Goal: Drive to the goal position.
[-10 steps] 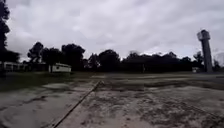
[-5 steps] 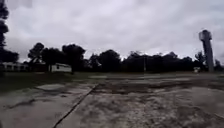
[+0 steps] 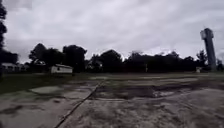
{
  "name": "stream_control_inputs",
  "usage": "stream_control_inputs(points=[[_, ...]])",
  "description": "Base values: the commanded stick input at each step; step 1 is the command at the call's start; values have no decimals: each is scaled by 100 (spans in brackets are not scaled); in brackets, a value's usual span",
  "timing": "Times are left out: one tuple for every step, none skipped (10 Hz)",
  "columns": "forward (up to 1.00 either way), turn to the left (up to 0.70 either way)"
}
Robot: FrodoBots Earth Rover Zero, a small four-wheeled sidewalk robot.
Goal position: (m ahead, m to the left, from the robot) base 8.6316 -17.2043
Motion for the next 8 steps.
stream_control_inputs(points=[[70,0],[70,0],[70,0],[70,0],[70,0],[70,0],[70,0],[70,0]])
